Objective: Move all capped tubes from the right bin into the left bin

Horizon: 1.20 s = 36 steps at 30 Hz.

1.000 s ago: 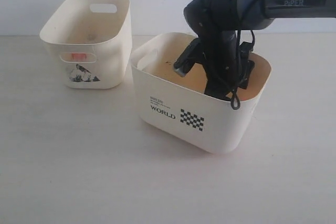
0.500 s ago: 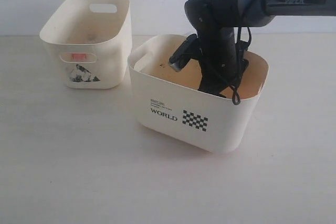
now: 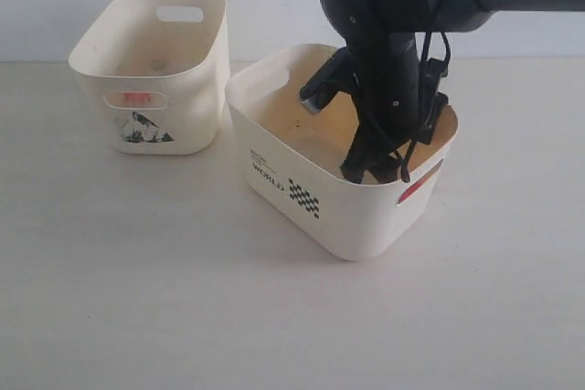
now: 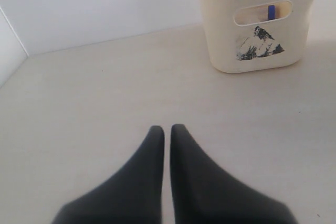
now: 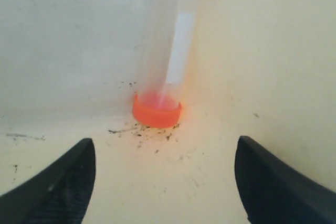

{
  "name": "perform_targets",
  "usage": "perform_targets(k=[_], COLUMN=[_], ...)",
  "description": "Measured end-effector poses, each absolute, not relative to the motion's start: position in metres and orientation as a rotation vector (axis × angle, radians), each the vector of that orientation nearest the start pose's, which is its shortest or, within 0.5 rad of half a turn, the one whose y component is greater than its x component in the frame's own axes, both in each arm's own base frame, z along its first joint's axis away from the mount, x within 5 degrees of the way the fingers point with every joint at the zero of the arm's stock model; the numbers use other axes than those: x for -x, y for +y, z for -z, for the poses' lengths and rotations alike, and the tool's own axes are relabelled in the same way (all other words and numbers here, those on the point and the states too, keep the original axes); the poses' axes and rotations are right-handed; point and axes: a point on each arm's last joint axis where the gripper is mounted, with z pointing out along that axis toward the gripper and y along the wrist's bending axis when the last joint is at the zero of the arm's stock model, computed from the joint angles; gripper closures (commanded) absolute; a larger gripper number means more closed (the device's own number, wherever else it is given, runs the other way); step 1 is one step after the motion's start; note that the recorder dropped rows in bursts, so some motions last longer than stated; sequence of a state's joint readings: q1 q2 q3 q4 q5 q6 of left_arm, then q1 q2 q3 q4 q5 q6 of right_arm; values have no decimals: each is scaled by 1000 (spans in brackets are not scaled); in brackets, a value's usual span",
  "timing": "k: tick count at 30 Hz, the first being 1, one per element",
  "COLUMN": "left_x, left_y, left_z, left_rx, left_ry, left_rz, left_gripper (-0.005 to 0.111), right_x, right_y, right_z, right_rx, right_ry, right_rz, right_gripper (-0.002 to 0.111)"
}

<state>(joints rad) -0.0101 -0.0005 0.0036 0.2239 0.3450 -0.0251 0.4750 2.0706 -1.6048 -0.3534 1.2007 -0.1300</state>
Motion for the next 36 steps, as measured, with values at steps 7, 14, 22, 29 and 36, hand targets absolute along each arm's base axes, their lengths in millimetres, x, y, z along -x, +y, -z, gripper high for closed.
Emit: perform_targets(k=[7,14,22,29,36], left_x=[-53,-53,-53,-53,-53], left_y=[6,6,6,6,6], left_z=[-182,-182,-182,-182,-182], left_rx=[-126,-126,-126,-126,-126], left_ry=[1823,1823,1823,1823,1823], left_rz=[-193,-193,-193,-193,-193], left_gripper=[102,102,102,102,102], right_x=[-367,-366,-372,-376,-380], right_y=[184,206,207,205,196], right_z=[-209,-197,-161,-144,-132], right_rx=[1149,1166,1163,1097,1037], right_ry=[2768,2699,2764,2798,2871], right_rz=[465,458,523,587,541], right_gripper=[38,38,38,38,38])
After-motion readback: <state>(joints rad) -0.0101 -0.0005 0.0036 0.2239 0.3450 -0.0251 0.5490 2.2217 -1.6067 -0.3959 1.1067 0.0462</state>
